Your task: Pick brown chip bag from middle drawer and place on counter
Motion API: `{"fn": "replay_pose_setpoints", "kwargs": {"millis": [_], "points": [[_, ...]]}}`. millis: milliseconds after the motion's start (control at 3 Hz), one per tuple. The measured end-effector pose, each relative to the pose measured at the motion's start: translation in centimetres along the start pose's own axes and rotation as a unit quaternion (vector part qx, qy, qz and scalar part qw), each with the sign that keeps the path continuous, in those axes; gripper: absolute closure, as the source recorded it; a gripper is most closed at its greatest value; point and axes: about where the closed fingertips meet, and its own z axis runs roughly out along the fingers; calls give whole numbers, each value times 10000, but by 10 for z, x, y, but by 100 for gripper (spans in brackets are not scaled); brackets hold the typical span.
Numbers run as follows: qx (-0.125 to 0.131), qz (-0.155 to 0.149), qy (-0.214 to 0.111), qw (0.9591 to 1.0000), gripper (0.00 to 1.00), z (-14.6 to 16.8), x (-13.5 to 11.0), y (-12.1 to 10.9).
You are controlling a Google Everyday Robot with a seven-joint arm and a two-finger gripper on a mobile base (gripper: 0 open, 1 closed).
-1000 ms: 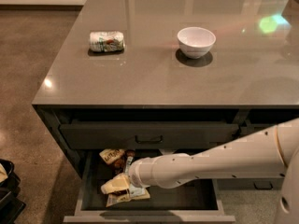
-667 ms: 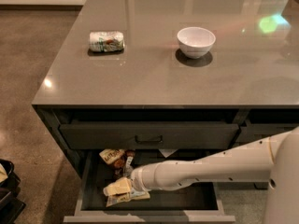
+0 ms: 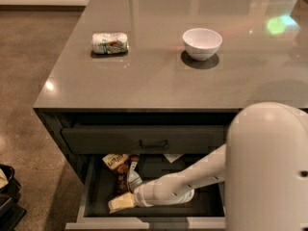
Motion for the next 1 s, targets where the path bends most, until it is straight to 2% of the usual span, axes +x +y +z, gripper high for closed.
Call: {"fn": "replay_pose_setpoints", "kwargs": {"millis": [333, 1000], "points": [[-5, -58, 7, 10000, 19, 7, -3, 5], [-5, -58, 7, 10000, 66, 7, -3, 5]]}}
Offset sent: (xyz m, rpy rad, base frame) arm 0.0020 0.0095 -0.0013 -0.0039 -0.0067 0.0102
